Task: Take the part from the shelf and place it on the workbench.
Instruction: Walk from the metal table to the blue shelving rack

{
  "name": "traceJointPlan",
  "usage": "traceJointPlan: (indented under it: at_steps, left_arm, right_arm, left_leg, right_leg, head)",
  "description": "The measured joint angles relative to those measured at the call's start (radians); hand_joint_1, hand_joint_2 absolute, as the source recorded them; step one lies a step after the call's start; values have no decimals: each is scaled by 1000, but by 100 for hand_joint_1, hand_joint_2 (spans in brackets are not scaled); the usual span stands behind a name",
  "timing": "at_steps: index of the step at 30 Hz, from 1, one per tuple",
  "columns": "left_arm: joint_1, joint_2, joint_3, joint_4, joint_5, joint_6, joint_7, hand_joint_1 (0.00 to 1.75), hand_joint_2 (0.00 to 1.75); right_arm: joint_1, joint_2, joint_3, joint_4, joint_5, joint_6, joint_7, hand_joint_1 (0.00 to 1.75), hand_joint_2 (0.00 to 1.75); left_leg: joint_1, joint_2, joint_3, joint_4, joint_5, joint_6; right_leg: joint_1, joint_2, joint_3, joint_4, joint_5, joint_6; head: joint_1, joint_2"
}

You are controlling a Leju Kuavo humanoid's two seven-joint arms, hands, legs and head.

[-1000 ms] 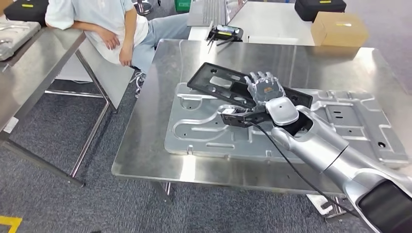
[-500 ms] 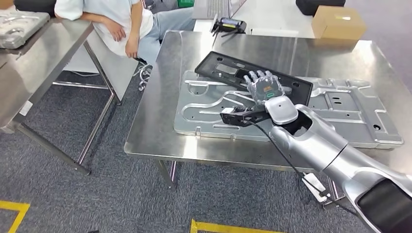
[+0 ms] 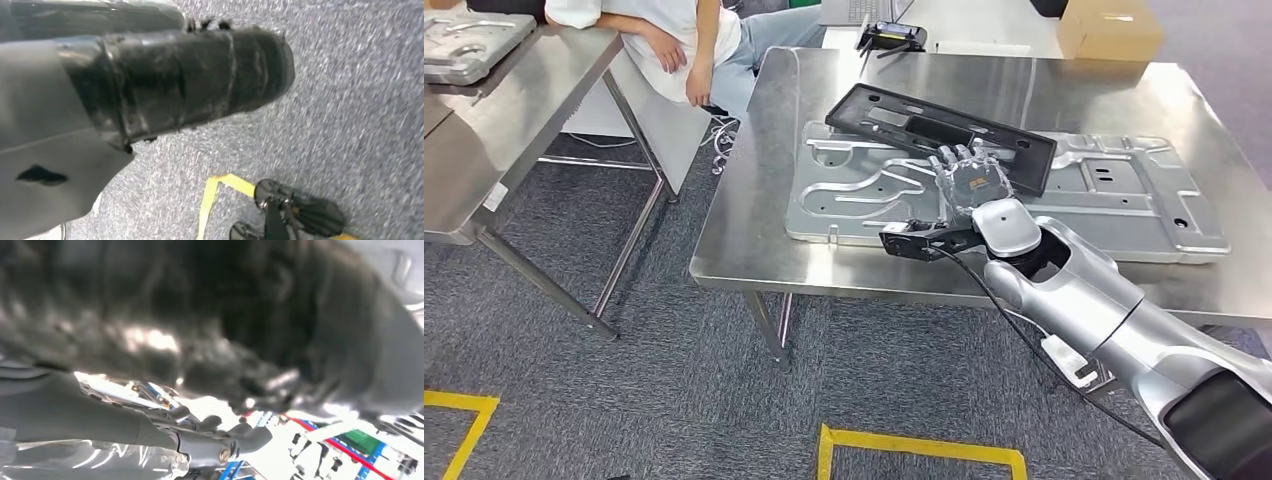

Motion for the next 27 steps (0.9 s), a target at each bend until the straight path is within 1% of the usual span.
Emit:
traceJointPlan:
  at_steps: [1,2,3,4,5,6,7,8,9,10,11,12,13,14,15,16,17,18,19,20,21,22,23,24,25,26,27]
  left_arm:
    - [1,-1,0,0,0,0,1,0,0]
    - [2,-1,0,0,0,0,2,0,0]
    - [2,-1,0,0,0,0,2,0,0]
    - [2,-1,0,0,0,1,2,0,0]
    - [2,-1,0,0,0,1,3,0,0]
    - [2,0,0,0,0,1,3,0,0]
    - [2,0,0,0,0,1,3,0,0]
    - [1,0,0,0,0,1,3,0,0]
    - [0,0,0,0,0,1,3,0,0]
    - [-2,0,0,0,0,1,3,0,0]
    - [-4,0,0,0,1,2,3,0,0]
    - [-5,1,0,0,1,2,3,0,0]
    - [-5,1,0,0,1,2,3,0,0]
    - [-4,2,0,0,2,3,3,0,0]
    - [-4,2,0,0,2,3,3,0,0]
    - [-5,1,1,0,2,3,4,0,0]
    - [-6,1,1,0,2,4,5,0,0]
    - [-6,1,1,0,2,4,7,0,0]
    - [-6,1,1,0,3,4,8,0,0]
    - [-6,1,1,0,3,4,8,0,0]
    - [-5,1,1,0,4,4,9,0,0]
    - [-5,1,1,0,5,4,9,0,0]
    - [-5,1,1,0,6,3,9,0,0]
    - [-5,1,1,0,8,1,9,0,0]
    - [-5,1,1,0,9,0,8,0,0]
    - [-5,1,1,0,10,-2,8,0,0]
    - [-5,1,1,0,11,-3,8,0,0]
  right_arm:
    - [0,0,0,-1,0,0,0,0,0]
    - [1,0,0,-2,0,0,0,0,0]
    - [1,0,0,-3,0,1,0,0,0]
    - [1,0,0,-4,0,1,0,0,0]
    - [1,0,0,-5,0,1,0,0,0]
    - [2,0,0,-5,0,1,0,0,0]
    - [3,0,0,-5,0,1,0,0,0]
    - [3,0,0,-5,0,1,0,0,0]
    - [3,0,0,-5,-1,1,0,0,0]
    - [3,-1,0,-6,-1,1,0,0,0]
    - [3,-2,0,-7,-1,1,0,0,0]
    - [3,-2,-1,-7,-1,1,0,0,0]
    - [3,-3,-1,-8,-2,1,0,0,0]
    - [3,-4,-1,-9,-2,2,0,0,0]
    - [4,-5,-1,-10,-3,3,0,0,0]
    - [5,-7,-1,-10,-4,4,0,0,0]
    - [6,-9,-1,-11,-5,7,0,0,0]
    - [6,-12,-1,-12,-5,10,0,0,0]
    - [6,-14,-1,-13,-6,12,1,0,0]
    - [7,-17,-1,-13,-6,14,2,0,0]
    - [8,-18,-1,-14,-8,16,2,0,0]
    - [10,-20,-1,-14,-11,17,3,0,0]
    - [11,-21,-1,-15,-16,17,4,0,0]
    - [12,-22,-1,-16,-22,16,5,0,0]
    - [13,-23,-2,-17,-27,14,7,0,0]
    - [13,-24,-5,-20,-31,12,10,0,0]
    - [13,-25,-8,-23,-33,10,11,0,0]
  left_leg:
    - [2,-2,-11,21,-27,-5]
    - [4,-3,-27,60,-69,-11]
    - [6,-3,-45,115,-119,-16]
    - [8,-3,-60,179,-160,-21]
    - [11,-3,-68,233,-179,-25]
    - [13,-3,-65,264,-176,-29]
    - [15,-3,-45,264,-153,-31]
    - [16,-3,-8,229,-123,-32]
    - [16,-3,40,170,-106,-31]
    - [14,-4,94,94,-107,-29]
    - [11,-5,133,36,-115,-25]
    - [8,-6,154,-4,-127,-20]
    - [4,-7,162,-24,-130,-15]
    - [3,-7,154,-27,-121,-7]
    - [4,-5,149,-34,-109,1]
    - [6,-2,142,-40,-96,11]
    - [9,0,133,-46,-81,20]
    - [9,1,122,-47,-67,26]
    - [8,1,106,-46,-55,31]
    - [6,1,91,-45,-44,32]
    - [5,1,75,-42,-33,31]
    - [4,2,59,-39,-23,30]
    - [4,2,43,-35,-14,28]
    - [4,1,30,-30,-6,24]
    - [2,1,17,-25,1,20]
    - [0,0,8,-20,8,15]
    - [-1,0,2,-17,16,9]
  right_leg:
    - [-3,-2,-8,-4,12,-9]
    - [-7,-3,-19,-8,25,-15]
    - [-7,-4,-32,-9,36,-18]
    - [-8,-4,-47,-8,47,-20]
    - [-9,-4,-62,-7,59,-18]
    - [-10,-4,-79,-5,70,-17]
    - [-11,-4,-96,-3,81,-14]
    - [-13,-3,-112,0,91,-11]
    - [-15,-3,-125,3,101,-6]
    - [-15,-3,-136,5,110,0]
    - [-16,-4,-142,4,120,6]
    - [-16,-5,-143,1,129,12]
    - [-16,-5,-143,-4,140,19]
    - [-16,-5,-142,-12,151,26]
    - [-16,-3,-146,-12,150,31]
    - [-16,-1,-153,0,129,35]
    - [-15,1,-166,34,87,36]
    - [-16,2,-182,89,30,37]
    - [-15,3,-195,156,-22,37]
    - [-14,3,-204,219,-54,38]
    - [-14,3,-203,264,-59,39]
    - [-14,3,-189,279,-41,39]
    - [-15,3,-159,263,-13,39]
    - [-16,3,-113,216,7,38]
    - [-15,3,-59,149,9,36]
    - [-14,4,-13,83,-3,34]
    - [-11,5,17,33,-19,30]
  head:
    - [-1,0]
    - [-3,0]
    - [-5,0]
    - [-7,0]
    - [-8,0]
    - [-8,0]
    - [-8,0]
    - [-8,0]
    - [-8,0]
    - [-8,0]
    - [-7,0]
    - [-8,0]
    - [-9,0]
    - [-10,0]
    - [-10,0]
    - [-8,0]
    - [-6,0]
    - [-4,0]
    - [-2,0]
    - [-2,0]
    - [-2,0]
    - [-2,0]
    - [-2,0]
    - [-3,0]
    - [-2,0]
    - [-3,0]
    - [-4,0]
